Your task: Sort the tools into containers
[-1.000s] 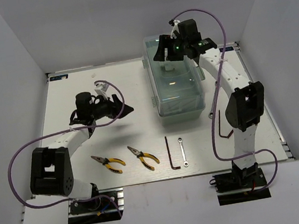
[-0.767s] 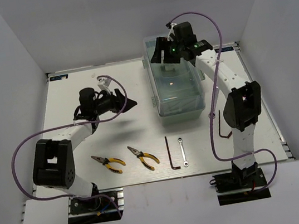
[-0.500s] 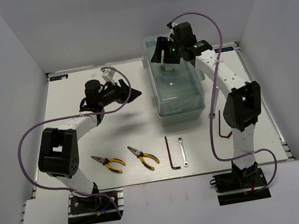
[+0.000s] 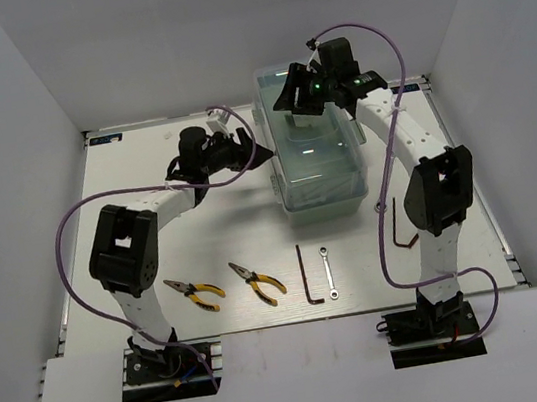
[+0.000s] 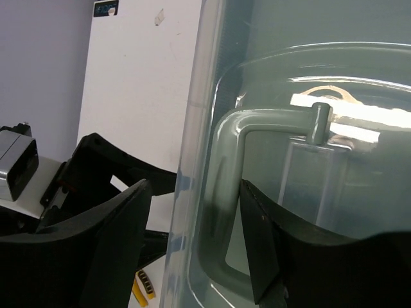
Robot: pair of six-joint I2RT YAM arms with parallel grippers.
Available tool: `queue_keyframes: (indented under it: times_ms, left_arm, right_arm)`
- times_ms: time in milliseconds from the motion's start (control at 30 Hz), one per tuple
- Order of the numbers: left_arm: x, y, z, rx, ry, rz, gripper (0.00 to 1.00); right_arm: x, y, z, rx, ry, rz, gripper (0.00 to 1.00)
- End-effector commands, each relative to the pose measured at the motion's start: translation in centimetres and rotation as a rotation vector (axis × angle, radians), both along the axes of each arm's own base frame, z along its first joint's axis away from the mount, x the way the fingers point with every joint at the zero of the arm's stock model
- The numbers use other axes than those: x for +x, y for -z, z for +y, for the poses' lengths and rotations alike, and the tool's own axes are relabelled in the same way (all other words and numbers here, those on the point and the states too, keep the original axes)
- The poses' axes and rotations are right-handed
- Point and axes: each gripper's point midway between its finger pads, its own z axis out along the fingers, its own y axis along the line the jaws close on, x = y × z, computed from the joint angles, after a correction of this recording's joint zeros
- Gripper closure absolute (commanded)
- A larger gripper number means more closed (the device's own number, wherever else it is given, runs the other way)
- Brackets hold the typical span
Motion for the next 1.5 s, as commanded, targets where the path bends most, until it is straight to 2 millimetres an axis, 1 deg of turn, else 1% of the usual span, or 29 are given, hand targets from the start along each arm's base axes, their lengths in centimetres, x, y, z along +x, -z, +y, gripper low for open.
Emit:
queue_keyframes:
  times_ms: [0, 33, 67, 133, 167, 233, 300, 367, 400, 500, 533, 567, 667, 700, 800, 867, 900, 933, 967, 1067, 1100, 1200, 1233, 1300, 1333, 1367, 1400, 1433, 1467]
  left_arm:
    - [0.2, -5.3, 0.0, -0.008, -0.019, -0.134, 0.23]
    - [0.0, -5.7, 0.1, -0.009, -0.019, -0.137, 0.23]
    - [-0.1, -6.9, 0.4, -0.007, -0.029, -0.173, 0.23]
    - [-0.4, -7.4, 0.6, -0.001, -0.036, -0.189, 0.23]
    - [-0.8, -8.1, 0.3, -0.002, -0.026, -0.209, 0.23]
    - [-1.3, -9.9, 0.5, -0.02, -0.028, -0.251, 0.23]
    - [-1.4, -10.7, 0.6, -0.031, -0.029, -0.277, 0.23]
    - [-1.9, -12.3, -0.3, -0.055, 0.008, -0.3, 0.23]
    - [-2.3, -12.7, -1.2, -0.062, 0.044, -0.303, 0.23]
    - [-2.2, -12.5, -2.0, -0.061, 0.065, -0.294, 0.23]
    - [-2.3, -12.7, -2.6, -0.063, 0.077, -0.294, 0.23]
    - [-2.1, -12.2, -3.2, -0.06, 0.079, -0.285, 0.23]
    - [-1.8, -12.1, -4.3, -0.055, 0.087, -0.272, 0.23]
    - [-1.4, -12.0, -4.3, -0.058, 0.071, -0.265, 0.23]
    - [-1.0, -12.1, -5.5, -0.055, 0.071, -0.26, 0.23]
    - [-0.4, -11.2, -6.0, -0.041, 0.055, -0.238, 0.23]
    - [-0.5, -11.7, -6.3, -0.041, 0.055, -0.24, 0.23]
    - [-0.2, -10.7, -6.4, -0.028, 0.047, -0.217, 0.23]
    - [-0.1, -11.3, -6.6, -0.032, 0.035, -0.23, 0.23]
    - [0.8, -9.9, -7.3, 0.003, -0.004, -0.186, 0.22]
    - [1.1, -9.9, -7.9, 0.008, -0.009, -0.182, 0.22]
    - [1.9, -9.6, -8.0, 0.032, -0.053, -0.163, 0.22]
    - [2.0, -8.8, -8.6, 0.044, -0.05, -0.147, 0.2]
    - [2.7, -9.1, -8.7, 0.043, -0.07, -0.14, 0.2]
    - [2.6, -9.4, -9.0, 0.046, -0.08, -0.143, 0.2]
    - [3.1, -9.3, -9.0, 0.052, -0.093, -0.139, 0.2]
    - [2.8, -8.0, -9.4, 0.075, -0.091, -0.109, 0.2]
    - [3.1, -8.3, -9.2, 0.078, -0.109, -0.112, 0.22]
    - [3.2, -8.3, -9.1, 0.08, -0.118, -0.113, 0.22]
  right_arm:
    - [-3.1, -5.8, 1.3, 0.12, -0.087, -0.041, 0.37]
    - [-3.1, -6.0, 1.2, 0.128, -0.089, -0.042, 0.39]
    - [-3.2, -6.1, 1.0, 0.135, -0.088, -0.035, 0.39]
    - [-3.3, -6.6, 1.1, 0.144, -0.089, -0.042, 0.39]
    - [-3.2, -6.6, 0.8, 0.142, -0.086, -0.043, 0.39]
    - [-3.2, -6.6, 0.6, 0.143, -0.083, -0.042, 0.39]
    - [-3.1, -6.3, 0.6, 0.141, -0.082, -0.039, 0.39]
    - [-3.0, -5.9, 0.4, 0.142, -0.08, -0.027, 0.39]
    - [-2.9, -5.8, 0.4, 0.144, -0.076, -0.023, 0.39]
    - [-2.7, -5.4, 0.3, 0.141, -0.077, -0.019, 0.39]
    - [-2.8, -5.4, 0.3, 0.147, -0.075, -0.008, 0.39]
    - [-2.7, -5.3, 0.3, 0.148, -0.077, -0.008, 0.39]
    - [-2.7, -5.2, 0.3, 0.153, -0.073, -0.001, 0.39]
    - [-2.6, -5.3, 0.3, 0.155, -0.074, -0.005, 0.39]
    - [-2.5, -5.2, 0.1, 0.154, -0.069, 0.0, 0.39]
    - [-2.5, -5.3, 0.1, 0.159, -0.066, 0.002, 0.39]
    - [-2.4, -5.4, 0.0, 0.159, -0.066, -0.002, 0.39]
    - [-2.4, -5.3, 0.0, 0.164, -0.066, 0.003, 0.39]
    - [-2.5, -5.2, 0.2, 0.164, -0.071, 0.007, 0.4]
    - [-2.4, -5.1, 0.1, 0.168, -0.068, 0.014, 0.4]
    - [-2.4, -5.1, 0.1, 0.168, -0.07, 0.014, 0.4]
    - [-2.4, -4.8, 0.1, 0.172, -0.074, 0.021, 0.4]
    - [-2.5, -4.9, 0.0, 0.174, -0.078, 0.02, 0.4]
    - [-2.5, -4.8, 0.0, 0.172, -0.076, 0.022, 0.4]
    - [-2.6, -4.9, -0.1, 0.17, -0.077, 0.019, 0.38]
    - [-2.5, -4.7, -0.3, 0.169, -0.075, 0.022, 0.37]
    - [-2.7, -4.6, -0.8, 0.165, -0.068, 0.04, 0.3]
    - [-2.2, -4.5, -1.1, 0.154, -0.06, 0.021, 0.26]
    - [-2.4, -5.0, -1.8, 0.147, -0.044, 0.011, 0.23]
